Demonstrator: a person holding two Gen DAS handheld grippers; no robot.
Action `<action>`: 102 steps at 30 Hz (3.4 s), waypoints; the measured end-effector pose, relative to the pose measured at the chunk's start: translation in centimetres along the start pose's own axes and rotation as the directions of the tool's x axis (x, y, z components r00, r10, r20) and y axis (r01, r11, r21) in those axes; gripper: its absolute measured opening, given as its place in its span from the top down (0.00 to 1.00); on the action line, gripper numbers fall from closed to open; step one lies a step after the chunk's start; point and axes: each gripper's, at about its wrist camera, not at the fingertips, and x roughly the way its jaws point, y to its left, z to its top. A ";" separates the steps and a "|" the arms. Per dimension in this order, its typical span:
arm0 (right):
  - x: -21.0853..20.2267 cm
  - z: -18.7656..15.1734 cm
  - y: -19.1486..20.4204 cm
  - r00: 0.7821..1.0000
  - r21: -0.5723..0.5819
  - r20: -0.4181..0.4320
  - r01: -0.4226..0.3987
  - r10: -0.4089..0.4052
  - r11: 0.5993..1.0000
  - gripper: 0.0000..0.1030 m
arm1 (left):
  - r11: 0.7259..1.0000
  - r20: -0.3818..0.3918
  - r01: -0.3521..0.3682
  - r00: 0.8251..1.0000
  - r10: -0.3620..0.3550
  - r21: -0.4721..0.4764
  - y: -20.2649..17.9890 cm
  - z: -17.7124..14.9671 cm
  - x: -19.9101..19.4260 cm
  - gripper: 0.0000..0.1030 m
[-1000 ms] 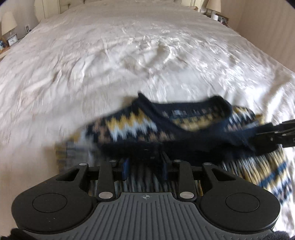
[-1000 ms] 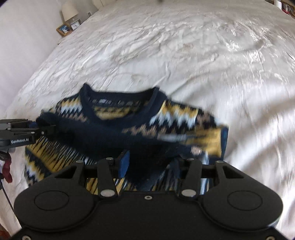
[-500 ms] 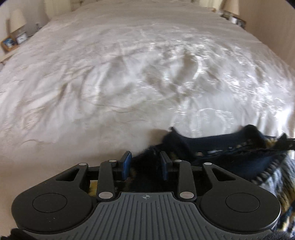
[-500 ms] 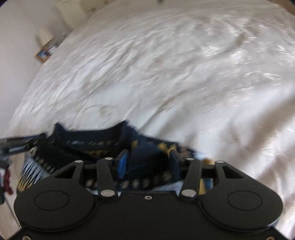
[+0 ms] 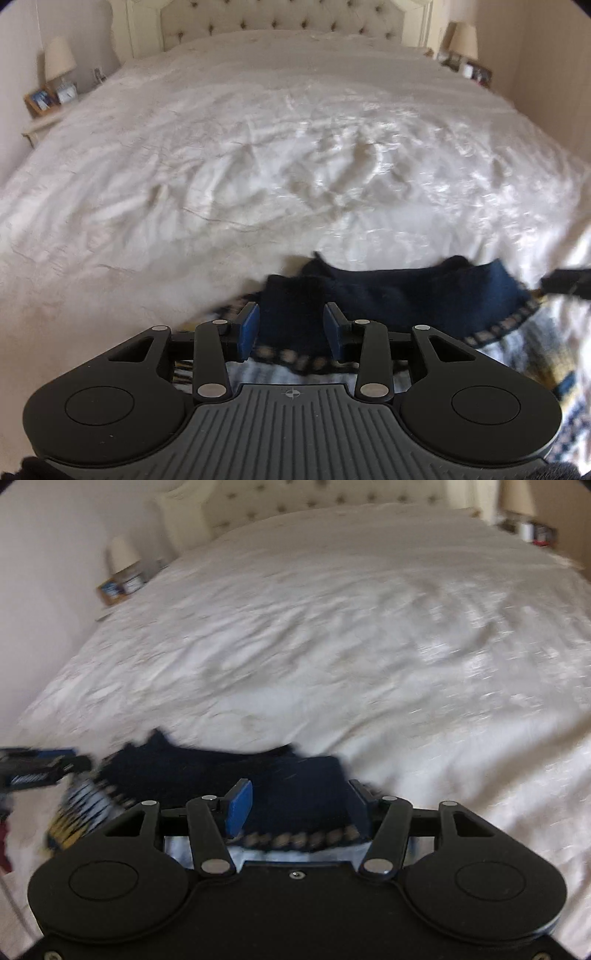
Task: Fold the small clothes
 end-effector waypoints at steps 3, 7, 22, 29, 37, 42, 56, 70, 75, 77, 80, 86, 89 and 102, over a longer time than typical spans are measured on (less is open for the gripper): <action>1.9 -0.6 1.2 0.997 -0.064 -0.074 -0.035 0.030 0.997 0.40 | 0.998 -0.044 0.028 0.999 -0.026 0.053 -0.6 0.0 1.6 0.64; 5.5 -0.8 1.9 0.985 -0.112 -0.171 -0.025 0.006 0.993 0.40 | 0.996 -0.122 -0.004 0.992 0.015 0.091 -0.4 -0.4 5.0 0.64; 7.7 1.3 0.4 0.978 -0.063 -0.177 0.097 -0.106 0.993 0.25 | 0.996 -0.225 -0.072 0.971 0.084 0.061 -0.1 0.3 6.8 0.39; 2.8 0.4 -1.6 0.988 0.067 -0.137 0.080 -0.070 0.995 0.09 | 0.998 -0.176 -0.053 0.983 0.058 0.036 -1.3 0.7 2.8 0.32; -1.0 -3.8 -4.7 0.984 0.236 -0.177 0.039 0.003 0.971 0.01 | 1.000 -0.168 -0.015 0.986 0.019 0.026 -4.1 -3.2 -1.5 0.25; -2.3 -6.6 -5.2 0.977 0.259 -0.212 0.034 0.023 0.965 0.01 | 0.998 -0.218 -0.010 0.976 0.025 0.070 -6.3 -7.1 -2.3 0.25; -4.7 -10.3 -5.8 0.972 0.277 -0.233 0.025 0.042 0.960 0.01 | 0.999 -0.178 -0.041 0.983 0.037 -0.015 -2.2 -12.3 -6.5 0.22; -2.6 -12.7 -7.0 0.935 0.215 -0.352 0.111 -0.029 0.970 0.01 | 0.965 -0.332 -0.229 0.927 0.175 -0.131 4.4 -12.9 -3.0 0.16; -5.1 -12.0 -7.8 0.960 0.273 -0.275 0.016 0.062 0.962 0.01 | 0.971 -0.222 -0.192 0.962 0.159 -0.139 2.1 -11.6 -7.1 0.16; -5.9 -11.5 -8.3 0.970 0.310 -0.212 -0.046 0.117 0.949 0.01 | 0.979 -0.184 -0.163 0.973 0.139 -0.123 0.6 -10.9 -8.0 0.16; -5.4 -10.1 -8.8 0.974 0.348 -0.164 -0.091 0.156 0.933 0.01 | 0.988 -0.157 -0.116 0.983 0.100 -0.099 -1.9 -9.6 -7.7 0.16; -3.2 -8.1 -9.5 0.968 0.368 -0.160 -0.122 0.192 0.922 0.01 | 0.997 -0.139 -0.071 0.988 0.065 -0.042 -5.5 -6.8 -4.3 0.16; -1.7 -7.5 -9.7 0.957 0.375 -0.179 -0.146 0.226 0.916 0.01 | 0.996 -0.165 -0.090 0.983 0.085 -0.024 -6.2 -5.9 -2.3 0.16; 4.6 -6.5 -9.5 0.892 0.411 -0.264 -0.241 0.368 0.879 0.00 | 0.991 -0.342 -0.128 0.933 0.109 -0.032 -5.3 -5.4 5.9 0.01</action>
